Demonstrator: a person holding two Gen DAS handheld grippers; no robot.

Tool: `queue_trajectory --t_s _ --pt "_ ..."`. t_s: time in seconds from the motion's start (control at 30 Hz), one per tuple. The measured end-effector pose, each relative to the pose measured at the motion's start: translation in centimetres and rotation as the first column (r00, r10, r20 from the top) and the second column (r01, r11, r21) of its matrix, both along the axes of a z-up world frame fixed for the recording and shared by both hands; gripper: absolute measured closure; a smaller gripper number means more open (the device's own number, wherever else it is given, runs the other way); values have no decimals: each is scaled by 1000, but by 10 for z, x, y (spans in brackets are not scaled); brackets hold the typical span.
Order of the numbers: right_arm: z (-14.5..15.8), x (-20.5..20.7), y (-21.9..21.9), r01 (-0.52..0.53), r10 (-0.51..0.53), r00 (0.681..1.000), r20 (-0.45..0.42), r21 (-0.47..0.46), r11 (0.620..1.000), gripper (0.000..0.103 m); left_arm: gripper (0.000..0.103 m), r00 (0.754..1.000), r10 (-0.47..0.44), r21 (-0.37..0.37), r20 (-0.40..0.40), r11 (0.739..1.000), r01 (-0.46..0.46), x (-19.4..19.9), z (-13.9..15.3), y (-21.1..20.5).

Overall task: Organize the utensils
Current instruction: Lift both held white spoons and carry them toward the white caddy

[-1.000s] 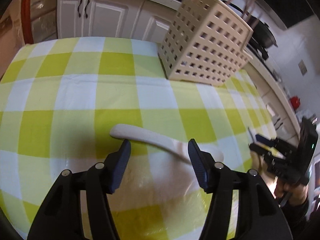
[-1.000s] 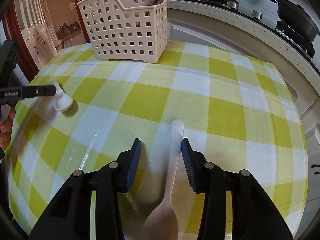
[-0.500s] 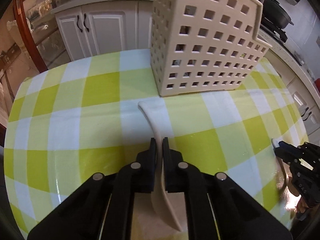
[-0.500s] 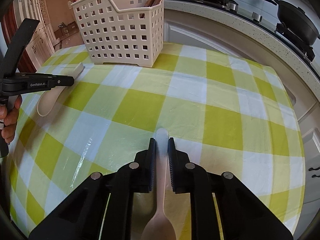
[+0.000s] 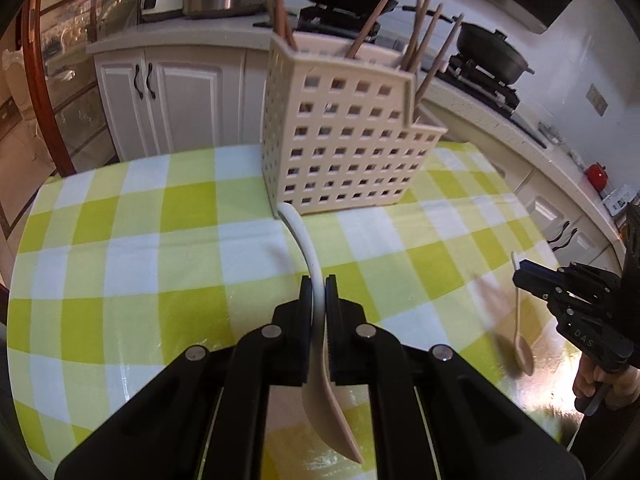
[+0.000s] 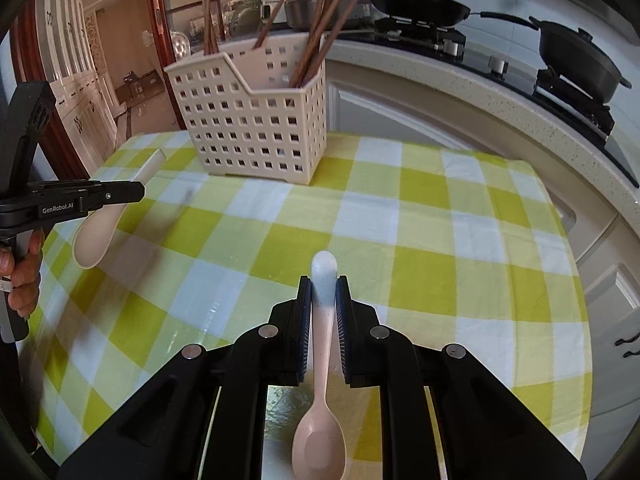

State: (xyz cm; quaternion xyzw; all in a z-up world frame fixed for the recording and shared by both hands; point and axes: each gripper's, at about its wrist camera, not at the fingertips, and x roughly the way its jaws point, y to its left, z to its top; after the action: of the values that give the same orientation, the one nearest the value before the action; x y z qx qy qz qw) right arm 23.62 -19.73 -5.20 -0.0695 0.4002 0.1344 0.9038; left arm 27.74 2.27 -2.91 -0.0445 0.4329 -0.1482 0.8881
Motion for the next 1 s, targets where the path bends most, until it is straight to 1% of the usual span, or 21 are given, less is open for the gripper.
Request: queue_trajectory --t_s 0.13,0.4,0.67,0.7,0.73,0.9,0.97,1.0 --pt "14 -7 1 -5 5 1000 30 13 1000 90 97 998 -24 -11 66 1000 25 -14 21 -2" --pt "28 -12 5 -16 14 998 59 26 1000 90 97 990 -42 -19 132 999 45 -27 47 -4" --pt "40 -13 6 -25 22 996 83 40 999 90 97 982 -55 -27 179 998 60 -30 62 -6" --pt "43 -12 7 -28 25 996 87 41 999 93 97 982 -56 -29 181 998 62 -29 64 -7" --pt "45 -11 8 -29 25 996 87 43 999 102 97 981 -58 -29 186 997 65 -28 68 -9" --pt "51 -1 12 -33 29 995 95 37 999 102 97 976 -71 -26 208 997 78 -24 79 -16" --pt "48 1 11 -30 28 997 77 32 999 102 97 975 -75 -27 207 996 82 -24 79 -17" --pt "44 3 10 -29 27 998 52 31 999 102 97 976 -76 -28 206 996 84 -24 78 -17"
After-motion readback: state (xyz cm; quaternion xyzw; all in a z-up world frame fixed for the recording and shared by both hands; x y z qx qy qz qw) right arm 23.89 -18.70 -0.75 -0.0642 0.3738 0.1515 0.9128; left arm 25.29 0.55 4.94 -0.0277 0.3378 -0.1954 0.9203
